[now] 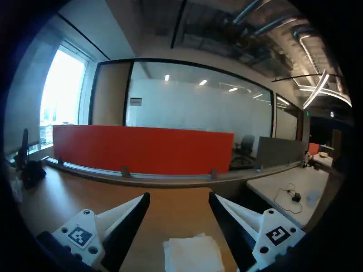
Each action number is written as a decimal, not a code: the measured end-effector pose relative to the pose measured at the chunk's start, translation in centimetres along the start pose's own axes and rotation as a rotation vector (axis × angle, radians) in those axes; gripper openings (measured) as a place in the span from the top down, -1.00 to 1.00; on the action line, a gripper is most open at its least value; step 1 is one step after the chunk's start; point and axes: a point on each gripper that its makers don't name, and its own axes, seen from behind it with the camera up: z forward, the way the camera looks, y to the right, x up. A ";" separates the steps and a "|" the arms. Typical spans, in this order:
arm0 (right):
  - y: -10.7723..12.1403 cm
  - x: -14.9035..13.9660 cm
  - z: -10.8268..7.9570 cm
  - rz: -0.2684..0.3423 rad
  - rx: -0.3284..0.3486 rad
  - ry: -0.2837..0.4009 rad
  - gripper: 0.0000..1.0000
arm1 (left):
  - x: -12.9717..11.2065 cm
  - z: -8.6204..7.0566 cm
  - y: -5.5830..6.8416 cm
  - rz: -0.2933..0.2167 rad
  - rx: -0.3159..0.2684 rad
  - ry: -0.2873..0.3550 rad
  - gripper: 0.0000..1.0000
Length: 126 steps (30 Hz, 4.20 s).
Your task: Fold towel
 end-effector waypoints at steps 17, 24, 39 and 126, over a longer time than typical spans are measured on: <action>-5.3 3.4 -1.6 0.011 0.091 0.056 -1.00 | 5.7 -0.3 -1.7 -0.039 0.035 0.178 -0.88; -8.7 4.6 -2.0 0.024 0.127 0.076 -1.00 | 6.6 -0.3 -2.0 -0.031 0.039 0.197 -0.88; -16.0 7.3 -2.6 0.062 0.180 0.111 -1.00 | 8.0 0.2 -2.8 -0.035 0.047 0.227 -0.88; -25.9 -1.9 -2.0 0.040 0.237 0.123 -1.00 | -10.2 5.9 -5.3 0.015 0.065 0.341 -0.88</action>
